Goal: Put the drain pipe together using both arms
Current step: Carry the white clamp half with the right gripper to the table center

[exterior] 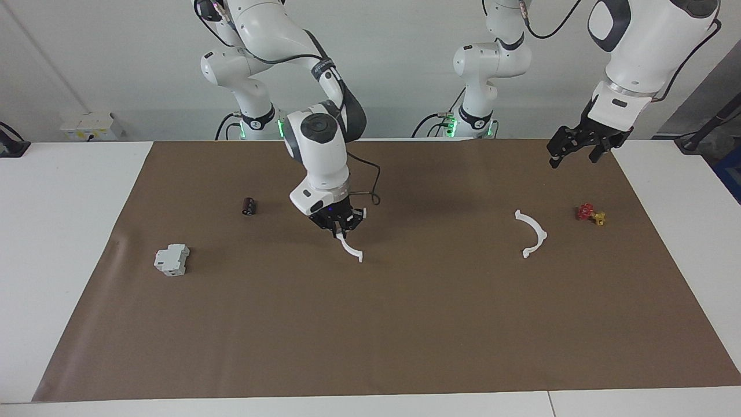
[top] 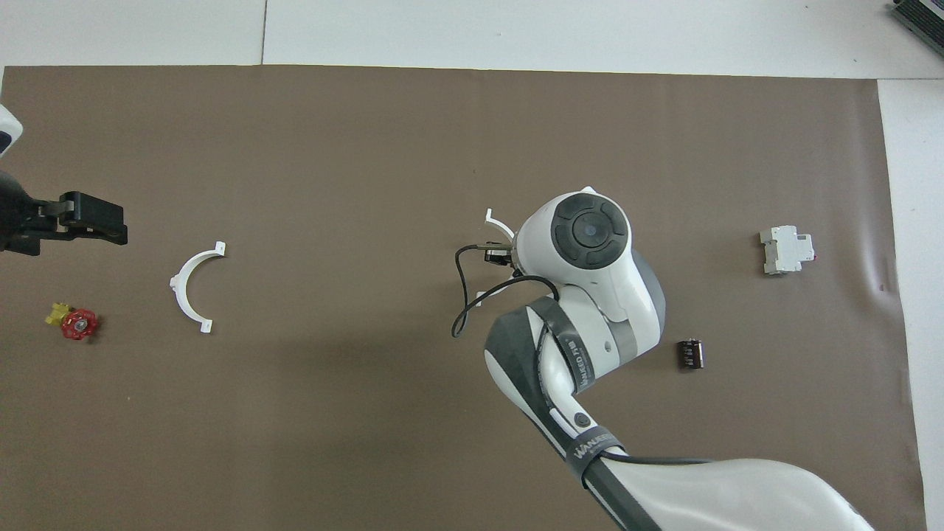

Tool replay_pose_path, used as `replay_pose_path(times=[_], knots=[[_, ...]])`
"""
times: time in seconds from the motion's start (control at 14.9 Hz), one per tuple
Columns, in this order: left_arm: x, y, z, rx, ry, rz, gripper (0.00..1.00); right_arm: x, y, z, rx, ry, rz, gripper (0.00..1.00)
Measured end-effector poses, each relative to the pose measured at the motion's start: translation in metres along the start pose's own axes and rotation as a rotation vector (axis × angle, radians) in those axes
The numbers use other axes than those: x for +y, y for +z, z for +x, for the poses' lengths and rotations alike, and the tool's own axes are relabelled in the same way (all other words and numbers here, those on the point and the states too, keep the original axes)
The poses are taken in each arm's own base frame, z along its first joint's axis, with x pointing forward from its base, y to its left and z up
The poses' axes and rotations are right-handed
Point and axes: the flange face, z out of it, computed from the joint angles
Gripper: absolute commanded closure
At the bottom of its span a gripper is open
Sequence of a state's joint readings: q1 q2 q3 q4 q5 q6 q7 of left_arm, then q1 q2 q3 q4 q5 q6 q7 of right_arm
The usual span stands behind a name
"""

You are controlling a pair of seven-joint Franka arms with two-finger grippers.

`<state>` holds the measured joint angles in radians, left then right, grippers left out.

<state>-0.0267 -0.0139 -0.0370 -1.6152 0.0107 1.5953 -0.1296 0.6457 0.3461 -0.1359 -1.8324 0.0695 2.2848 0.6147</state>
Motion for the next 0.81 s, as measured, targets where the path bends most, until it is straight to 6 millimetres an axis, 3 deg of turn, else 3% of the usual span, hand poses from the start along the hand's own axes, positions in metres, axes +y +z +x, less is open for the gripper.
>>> replay_pose_path(times=[0.2, 0.81], knots=[[0.000, 0.000, 0.000, 0.000, 0.000, 0.000, 0.00, -0.023, 0.024, -0.012, -0.002, -0.023, -0.007, 1.00], [0.000, 0.000, 0.000, -0.001, 0.000, 0.000, 0.00, -0.026, 0.046, -0.016, -0.008, -0.113, -0.018, 1.00]])
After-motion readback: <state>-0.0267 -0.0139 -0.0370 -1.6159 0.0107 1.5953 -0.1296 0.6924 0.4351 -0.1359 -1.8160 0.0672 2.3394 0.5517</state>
